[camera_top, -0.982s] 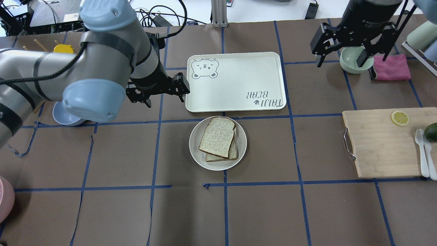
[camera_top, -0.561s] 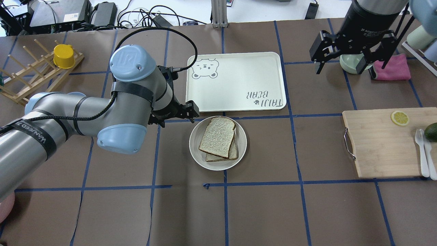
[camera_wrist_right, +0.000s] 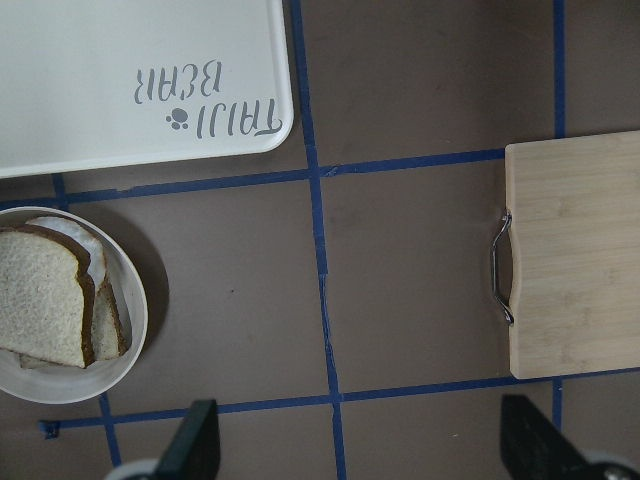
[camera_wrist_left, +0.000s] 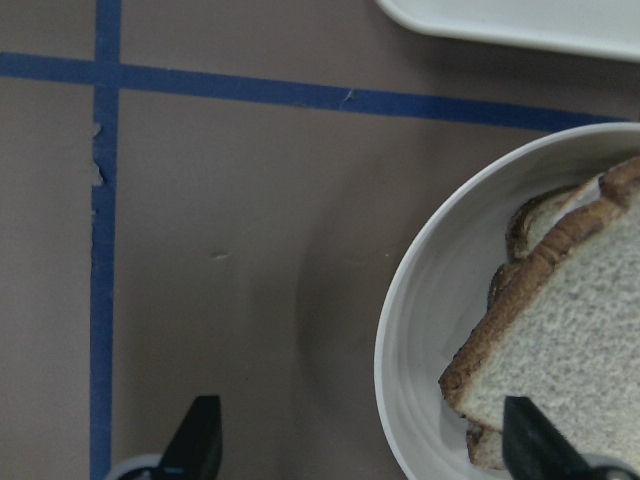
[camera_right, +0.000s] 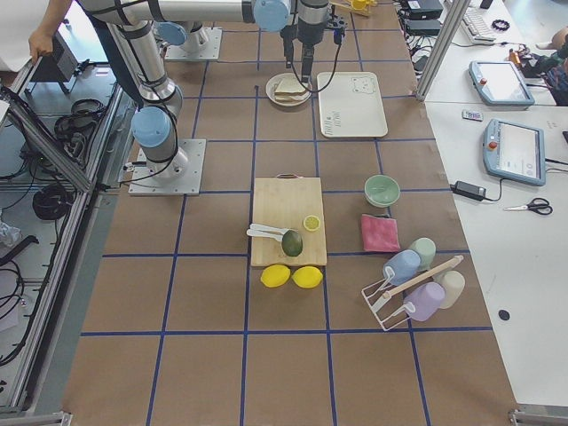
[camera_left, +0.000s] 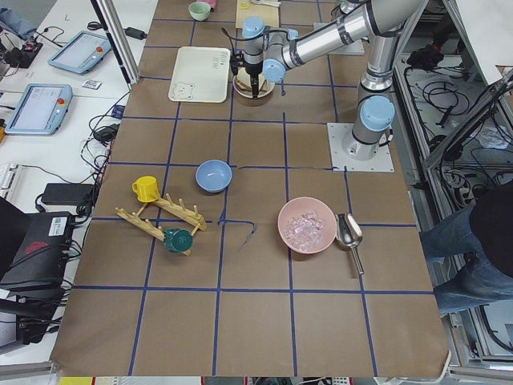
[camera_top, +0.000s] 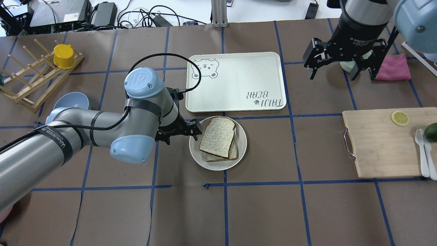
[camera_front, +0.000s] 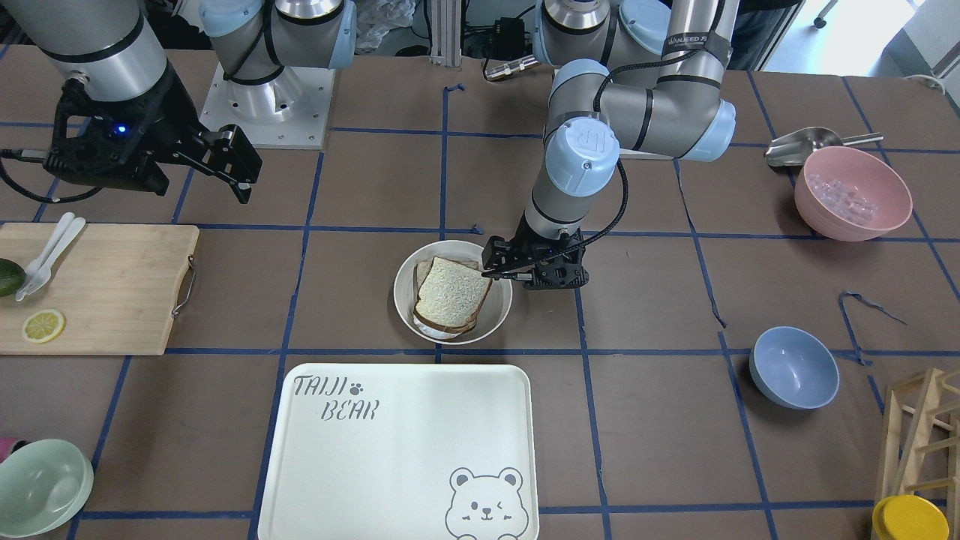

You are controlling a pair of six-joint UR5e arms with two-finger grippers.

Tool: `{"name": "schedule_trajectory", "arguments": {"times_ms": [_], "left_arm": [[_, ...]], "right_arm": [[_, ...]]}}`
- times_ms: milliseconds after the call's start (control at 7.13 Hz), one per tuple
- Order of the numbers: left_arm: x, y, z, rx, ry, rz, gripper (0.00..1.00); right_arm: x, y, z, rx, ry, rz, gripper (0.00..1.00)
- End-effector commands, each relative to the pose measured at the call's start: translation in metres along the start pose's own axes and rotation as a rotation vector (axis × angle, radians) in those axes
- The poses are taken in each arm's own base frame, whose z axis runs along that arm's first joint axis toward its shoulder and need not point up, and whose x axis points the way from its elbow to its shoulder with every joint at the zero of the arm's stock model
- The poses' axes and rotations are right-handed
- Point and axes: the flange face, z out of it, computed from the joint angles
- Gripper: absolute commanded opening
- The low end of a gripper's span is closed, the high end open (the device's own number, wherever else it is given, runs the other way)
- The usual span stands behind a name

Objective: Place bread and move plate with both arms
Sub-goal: 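Reach the left gripper to the white plate's rim nearest it while the right arm retracts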

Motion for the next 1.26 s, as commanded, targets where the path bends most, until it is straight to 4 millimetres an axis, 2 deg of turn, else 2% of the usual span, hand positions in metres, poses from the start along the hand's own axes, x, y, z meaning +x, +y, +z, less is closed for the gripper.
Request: {"name": "schedule_trajectory", "arguments": {"times_ms": [0, 280, 561, 841, 1122], "left_arm": [[0.001, -0.007, 0.019, -0.023, 0.046, 0.058, 0.98], [0.003, -0.012, 0.031, -0.015, 0.059, 0.061, 0.98], [-0.028, -0.022, 0.033, -0.019, 0.063, 0.062, 0.98], [-0.025, -0.02, 0.039, -0.032, 0.071, 0.027, 0.95], [-0.01, -0.013, 0.042, -0.069, 0.152, -0.054, 0.85]], "right_arm": [[-0.001, 0.0, 0.001, 0.003, 0.003, 0.002, 1.0], [0.0, 0.0, 0.002, 0.001, 0.003, 0.0, 1.0], [0.0, 0.0, 0.002, 0.001, 0.005, -0.003, 1.0], [0.0, 0.0, 0.002, 0.001, 0.006, -0.003, 1.0], [0.0, 0.0, 0.002, 0.0, 0.006, -0.004, 1.0]]}}
